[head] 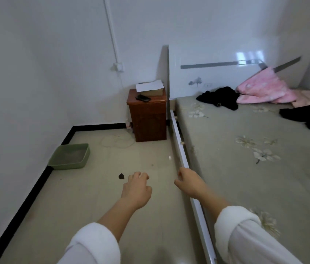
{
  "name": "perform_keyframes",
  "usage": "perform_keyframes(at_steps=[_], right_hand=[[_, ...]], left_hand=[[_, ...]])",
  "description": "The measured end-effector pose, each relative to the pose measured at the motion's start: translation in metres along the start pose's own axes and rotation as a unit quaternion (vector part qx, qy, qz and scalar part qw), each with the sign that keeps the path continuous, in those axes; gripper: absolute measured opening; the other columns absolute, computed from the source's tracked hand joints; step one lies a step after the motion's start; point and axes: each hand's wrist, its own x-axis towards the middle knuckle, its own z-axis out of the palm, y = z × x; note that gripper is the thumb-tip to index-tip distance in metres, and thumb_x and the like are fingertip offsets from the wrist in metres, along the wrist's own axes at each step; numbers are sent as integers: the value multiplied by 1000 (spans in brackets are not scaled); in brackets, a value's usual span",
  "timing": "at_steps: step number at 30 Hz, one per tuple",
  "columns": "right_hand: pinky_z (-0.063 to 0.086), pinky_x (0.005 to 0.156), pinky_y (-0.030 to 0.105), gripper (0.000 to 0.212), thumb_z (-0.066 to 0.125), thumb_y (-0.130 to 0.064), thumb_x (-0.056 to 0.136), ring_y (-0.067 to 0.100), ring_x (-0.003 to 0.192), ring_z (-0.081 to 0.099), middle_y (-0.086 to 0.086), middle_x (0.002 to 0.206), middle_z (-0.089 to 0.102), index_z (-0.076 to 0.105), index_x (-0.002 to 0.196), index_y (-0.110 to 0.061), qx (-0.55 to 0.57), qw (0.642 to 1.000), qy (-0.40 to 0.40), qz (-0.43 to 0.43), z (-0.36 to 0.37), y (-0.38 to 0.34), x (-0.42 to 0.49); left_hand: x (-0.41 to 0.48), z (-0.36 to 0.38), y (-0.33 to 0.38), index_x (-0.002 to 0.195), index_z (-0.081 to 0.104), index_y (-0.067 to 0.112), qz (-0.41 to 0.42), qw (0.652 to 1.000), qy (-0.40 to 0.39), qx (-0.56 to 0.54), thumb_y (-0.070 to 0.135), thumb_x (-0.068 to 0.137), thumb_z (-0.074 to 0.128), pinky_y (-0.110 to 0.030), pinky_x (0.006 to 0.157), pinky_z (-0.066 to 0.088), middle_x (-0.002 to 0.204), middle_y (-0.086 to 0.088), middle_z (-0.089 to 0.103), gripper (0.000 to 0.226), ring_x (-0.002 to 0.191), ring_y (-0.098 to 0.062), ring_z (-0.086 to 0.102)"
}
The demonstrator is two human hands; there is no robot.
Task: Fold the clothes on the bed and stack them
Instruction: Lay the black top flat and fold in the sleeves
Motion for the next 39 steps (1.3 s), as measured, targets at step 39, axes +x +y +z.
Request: perform_keyframes(at_steps=[39], right_hand=[[45, 94, 34, 46, 50, -37, 95, 24, 115, 52, 7, 133, 49, 42, 135, -14, 94, 917, 95, 376, -301, 342, 756]], left_hand=[[996, 34, 335, 129, 47, 13, 271, 948, -170, -2, 23, 93, 47, -32, 97, 35, 131, -10, 45, 37, 119, -24, 39]])
